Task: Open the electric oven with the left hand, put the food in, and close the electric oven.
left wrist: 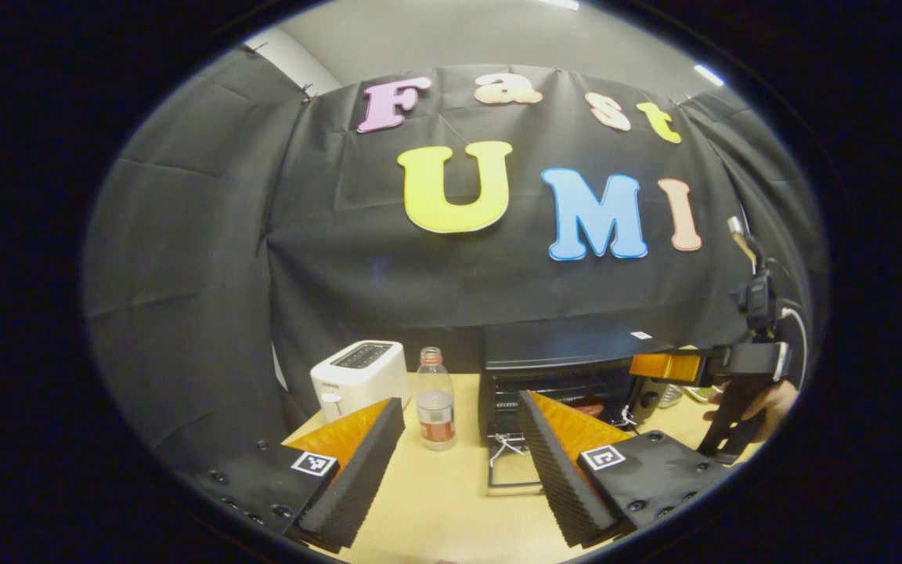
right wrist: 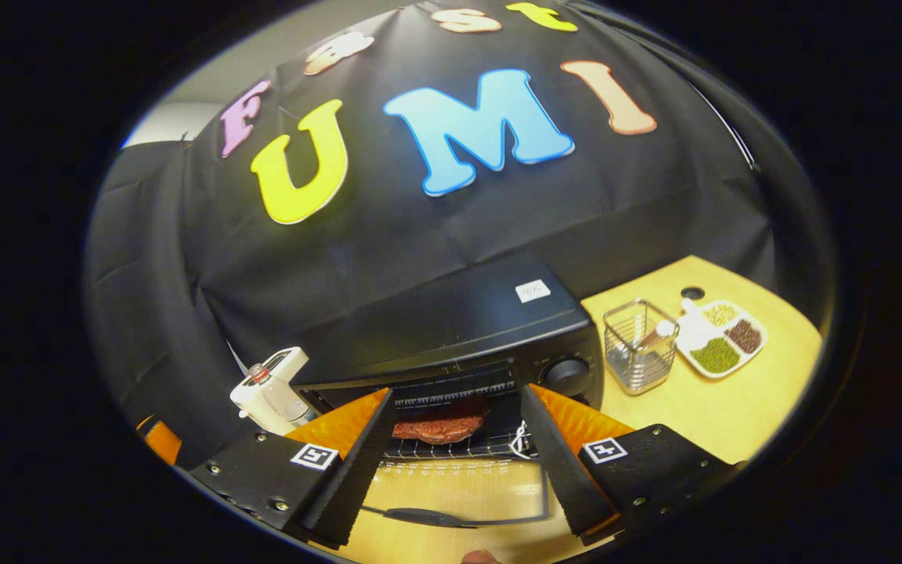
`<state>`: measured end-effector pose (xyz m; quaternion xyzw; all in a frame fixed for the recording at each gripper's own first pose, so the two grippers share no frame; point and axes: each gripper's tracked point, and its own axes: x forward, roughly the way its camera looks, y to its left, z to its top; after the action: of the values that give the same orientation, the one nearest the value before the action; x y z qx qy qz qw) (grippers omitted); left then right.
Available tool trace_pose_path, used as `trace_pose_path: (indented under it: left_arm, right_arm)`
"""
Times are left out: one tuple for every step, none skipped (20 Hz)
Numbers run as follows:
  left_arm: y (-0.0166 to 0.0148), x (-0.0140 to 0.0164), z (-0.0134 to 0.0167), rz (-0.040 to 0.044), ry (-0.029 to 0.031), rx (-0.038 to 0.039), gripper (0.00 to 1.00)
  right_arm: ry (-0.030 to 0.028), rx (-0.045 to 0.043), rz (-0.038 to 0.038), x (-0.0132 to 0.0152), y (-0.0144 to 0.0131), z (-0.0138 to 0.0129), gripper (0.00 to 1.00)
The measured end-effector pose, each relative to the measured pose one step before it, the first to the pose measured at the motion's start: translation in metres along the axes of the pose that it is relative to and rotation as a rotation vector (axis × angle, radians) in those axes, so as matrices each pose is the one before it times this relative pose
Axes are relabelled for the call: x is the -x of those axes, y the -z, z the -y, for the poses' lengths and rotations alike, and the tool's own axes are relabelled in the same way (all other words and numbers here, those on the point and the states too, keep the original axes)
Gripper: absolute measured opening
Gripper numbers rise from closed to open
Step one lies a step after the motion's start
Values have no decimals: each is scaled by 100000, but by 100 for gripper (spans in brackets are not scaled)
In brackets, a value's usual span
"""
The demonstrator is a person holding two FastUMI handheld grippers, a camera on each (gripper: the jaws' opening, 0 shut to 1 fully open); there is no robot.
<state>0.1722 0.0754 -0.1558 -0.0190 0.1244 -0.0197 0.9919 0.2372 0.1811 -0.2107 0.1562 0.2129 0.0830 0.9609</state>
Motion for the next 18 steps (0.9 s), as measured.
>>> trace_pose_path:
  left_arm:
    - [625,-207,694,-1048,1104,-487,100]
    - [506,-189,688,-1116,1240,-236,100]
    - [600,-120,789,-1043,1266,-57,100]
    - [622,-133,789,-1235,1320,178,100]
    - [711,-236,804,-1433,1384,397,100]
    - [692,-248,813,-1655,1458,404,100]
    - [607,-350,858,-1577,1663,191,100]
    - [564,-276,851,-1369,1610,146,98]
    - [629,-99,773,-1256,1706,248,100]
    - [585,-179,831,-1767,1982,534,100]
    - [683,-348,786,-1924,2041,644,100]
    - [878,-308,756,-2450,1814,406,99]
    - [989,-159,692,-2004,1653,192,98]
    - [716,-460,631,-2040,1622,140,96]
    - [680,-528,670,-2036,1801,257,94]
    - [747,-599,654,-2449,1645,385,98]
    - [764,-568,482,-2391,1149,354,98]
    - [1024,-541,459,-3324,1129,540,96]
  right_arm:
    - [680,3570,2730,1075,-647,441,98]
    - [814,3360,2341,1113,-797,463,98]
    - [521,2202,1781,991,-512,264,98]
    - [868,2527,1557,1006,-704,452,98]
    - [956,2131,1584,821,-432,628,98]
    - [830,1859,1460,669,-465,498,97]
    - [955,1787,1612,730,-471,505,98]
    - [1425,1745,1520,805,-511,703,97]
    - [1502,1359,1579,581,-453,648,97]
    - [1594,996,1314,624,-449,709,97]
    - [1938,754,1487,655,-522,859,97]
    - [2293,917,1290,696,-439,876,97]
    - [2907,1290,1778,742,-356,1022,97]
    - [2360,1161,1685,603,-528,901,98]
    - [2066,1066,1500,503,-410,719,98]
    - [1546,760,1111,576,-405,675,98]
    - [1597,695,919,479,-370,711,98]
    - [2055,702,855,535,-407,858,98]
